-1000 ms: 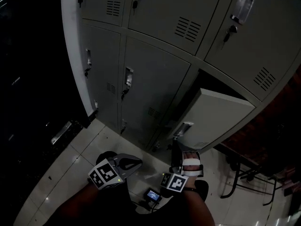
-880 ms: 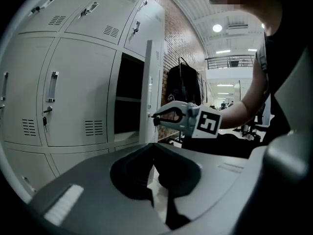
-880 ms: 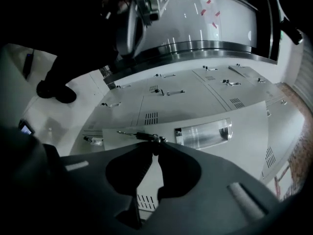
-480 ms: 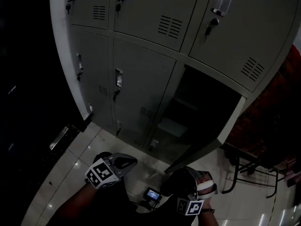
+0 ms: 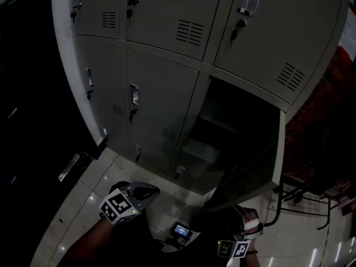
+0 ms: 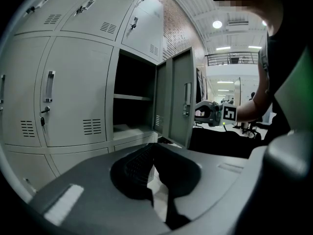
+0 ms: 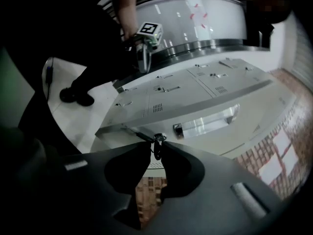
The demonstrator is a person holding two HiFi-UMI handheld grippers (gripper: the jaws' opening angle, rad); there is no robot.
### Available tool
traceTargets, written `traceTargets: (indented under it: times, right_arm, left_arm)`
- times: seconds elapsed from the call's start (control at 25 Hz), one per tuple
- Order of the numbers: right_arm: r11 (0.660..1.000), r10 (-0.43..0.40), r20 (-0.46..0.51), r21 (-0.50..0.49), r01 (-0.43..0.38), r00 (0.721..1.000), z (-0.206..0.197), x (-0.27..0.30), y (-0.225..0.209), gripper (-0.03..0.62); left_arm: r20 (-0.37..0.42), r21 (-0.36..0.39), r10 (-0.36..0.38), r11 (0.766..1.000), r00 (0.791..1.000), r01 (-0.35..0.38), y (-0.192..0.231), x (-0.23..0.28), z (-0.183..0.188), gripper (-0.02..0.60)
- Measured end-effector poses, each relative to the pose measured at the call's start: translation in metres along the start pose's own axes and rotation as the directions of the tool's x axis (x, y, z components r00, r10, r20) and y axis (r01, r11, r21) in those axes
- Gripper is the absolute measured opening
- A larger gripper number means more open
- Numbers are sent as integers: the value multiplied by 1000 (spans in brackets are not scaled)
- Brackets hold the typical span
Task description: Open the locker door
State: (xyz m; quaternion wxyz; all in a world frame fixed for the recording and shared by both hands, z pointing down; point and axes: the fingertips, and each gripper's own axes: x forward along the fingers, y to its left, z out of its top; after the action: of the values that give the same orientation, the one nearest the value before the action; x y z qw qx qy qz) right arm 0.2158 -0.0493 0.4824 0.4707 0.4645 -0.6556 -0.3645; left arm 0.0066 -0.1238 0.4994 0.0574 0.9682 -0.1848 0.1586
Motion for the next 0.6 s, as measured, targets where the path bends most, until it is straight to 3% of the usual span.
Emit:
traceTargets:
  times: [0.08, 0.16, 0.24, 0.28, 0.36, 0.44, 0.48, 0.52, 0.6]
  right_arm:
    - [978, 54, 22, 199, -57, 998, -1, -3, 1, 109]
    - [907, 101, 64, 404, -118, 993, -2, -7, 4, 188]
    - [821, 120, 87, 552, -148, 989, -7, -13, 3, 217]
    - [769, 123, 91, 621, -153, 988, -11, -16, 2, 221]
    - [617, 86, 114, 774, -143, 990, -16, -22, -7, 220]
    - [445, -19, 142, 888, -119, 990, -17, -31, -25, 219]
    - [389, -77, 148, 915, -107, 986, -17, -36, -33, 218]
    - [366, -124, 152, 926, -98, 981, -15, -42, -40, 207]
    - [371, -180, 177, 923, -100, 968, -7, -50, -49, 140]
  left_arm:
    - [0, 1, 0, 1000, 1000, 0, 0, 1, 0, 11]
    - [-1, 1, -1, 1000, 1000, 1, 0, 1, 0, 11]
    - [-1, 0, -1, 1000, 1000, 1, 0, 1, 0, 11]
    - [-1, 0, -1, 1000, 1000, 1, 0, 0, 0, 11]
    - [-1, 1, 0, 1000, 1000, 0, 0, 0, 0, 11]
    - [-3, 2, 1, 1000, 1000, -1, 0, 0, 0, 11]
    - [-3, 2, 0, 1000, 1000, 0, 0, 0, 0, 11]
    - [-3, 3, -1, 1000, 1000, 1, 0, 1, 0, 11]
    - [-4, 4, -2, 1000, 1000, 2, 0, 1, 0, 11]
